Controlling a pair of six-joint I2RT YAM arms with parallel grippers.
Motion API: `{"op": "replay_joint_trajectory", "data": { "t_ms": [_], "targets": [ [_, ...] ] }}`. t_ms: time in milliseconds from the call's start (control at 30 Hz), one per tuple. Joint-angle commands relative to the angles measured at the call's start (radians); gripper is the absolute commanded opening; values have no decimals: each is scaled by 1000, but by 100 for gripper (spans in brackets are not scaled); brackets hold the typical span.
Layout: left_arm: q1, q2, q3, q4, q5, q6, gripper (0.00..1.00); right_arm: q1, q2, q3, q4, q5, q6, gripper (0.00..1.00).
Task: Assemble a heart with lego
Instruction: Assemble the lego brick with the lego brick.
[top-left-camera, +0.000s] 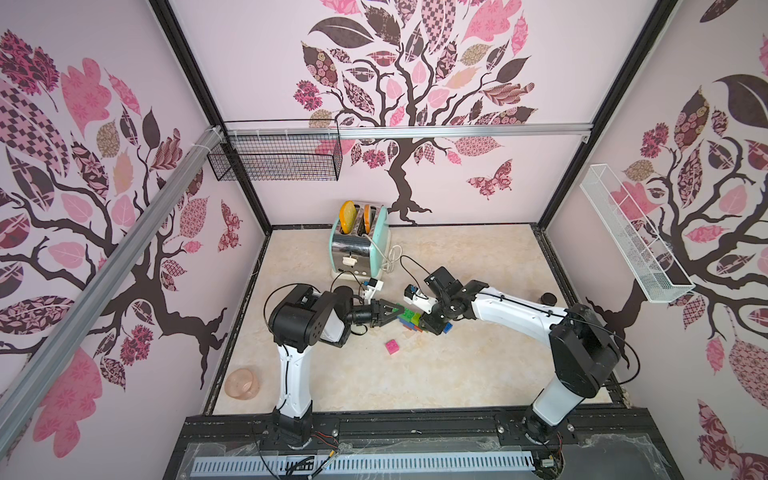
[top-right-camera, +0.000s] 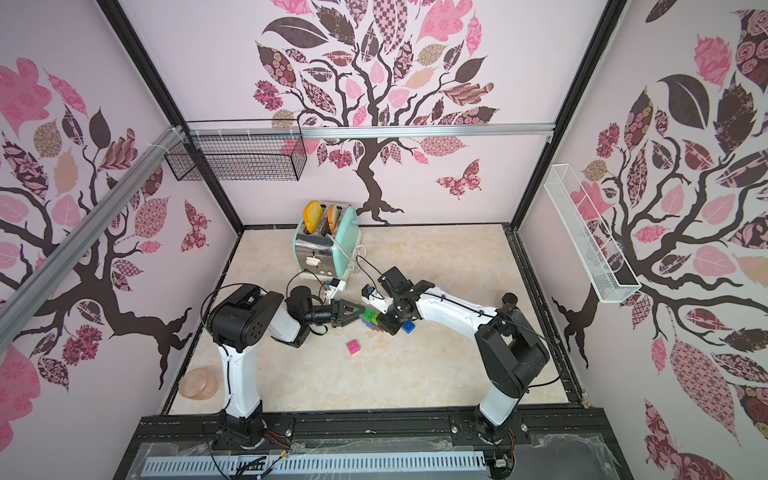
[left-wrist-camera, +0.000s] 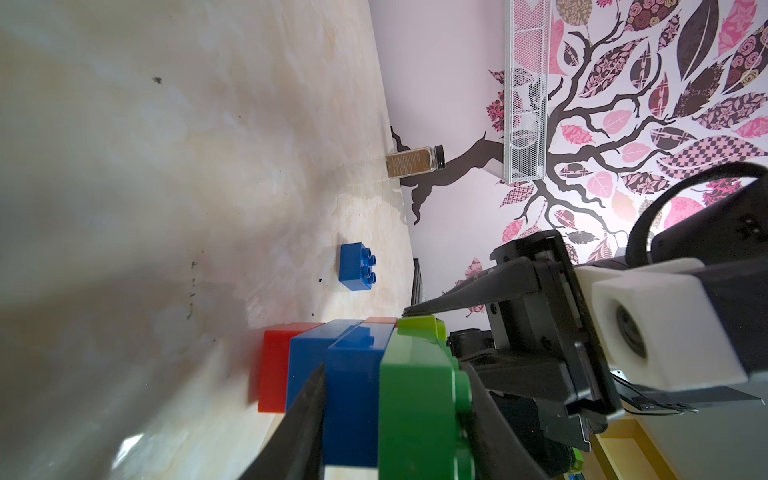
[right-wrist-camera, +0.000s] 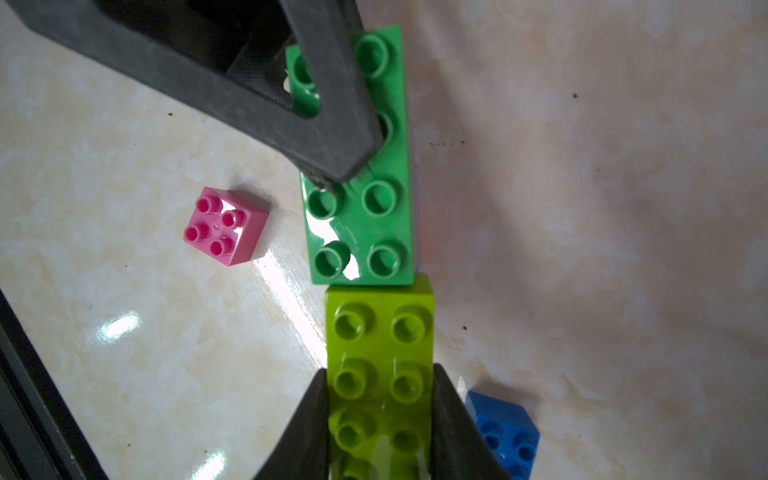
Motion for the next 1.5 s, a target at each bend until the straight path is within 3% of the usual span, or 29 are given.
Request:
{"op": "replay_joint_trajectory", "data": {
  "t_ms": [0, 300, 867, 1300, 1467],
  "targets": [
    [-8, 29, -2, 4, 17, 21, 27, 13, 16, -37, 75, 23, 14, 25],
    [-10, 34, -2, 4, 20, 21, 27, 13, -31, -95, 143, -53, -28, 25],
    [-10, 41, 8, 4, 20, 18, 26, 51, -34, -155, 212, -15, -34, 24],
    [-10, 42, 9, 5, 20, 17, 26, 53, 49, -3, 43, 39, -91, 23],
    [-14, 35, 8, 5, 15, 14, 26, 88, 87, 41, 12, 126, -66, 22]
  ]
}}
